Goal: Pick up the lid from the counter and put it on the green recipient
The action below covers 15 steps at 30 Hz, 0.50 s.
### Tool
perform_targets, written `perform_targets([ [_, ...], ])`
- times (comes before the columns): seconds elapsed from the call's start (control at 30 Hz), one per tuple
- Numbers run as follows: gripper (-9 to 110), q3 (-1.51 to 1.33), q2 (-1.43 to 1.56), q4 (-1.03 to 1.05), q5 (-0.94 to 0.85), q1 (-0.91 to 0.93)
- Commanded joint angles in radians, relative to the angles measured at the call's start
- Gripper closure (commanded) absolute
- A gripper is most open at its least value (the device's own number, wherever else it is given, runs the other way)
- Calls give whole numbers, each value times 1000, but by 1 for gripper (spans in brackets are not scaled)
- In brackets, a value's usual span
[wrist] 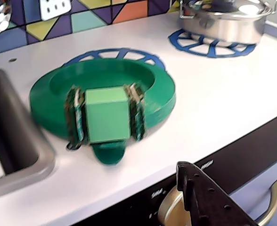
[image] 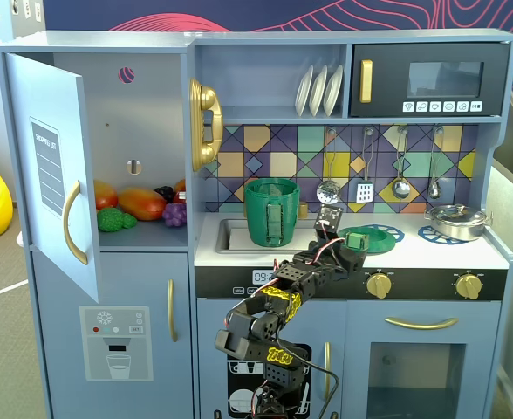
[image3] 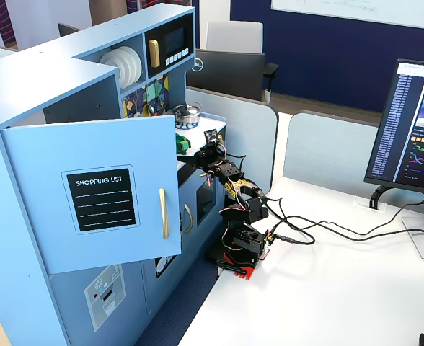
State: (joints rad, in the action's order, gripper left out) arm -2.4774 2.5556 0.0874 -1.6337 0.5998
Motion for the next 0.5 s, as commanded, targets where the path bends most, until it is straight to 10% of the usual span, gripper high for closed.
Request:
perform_targets([
  [0.0,46,103,-34,-55,-17,23],
  [0.47,49,264,-310,-173,-51,6],
])
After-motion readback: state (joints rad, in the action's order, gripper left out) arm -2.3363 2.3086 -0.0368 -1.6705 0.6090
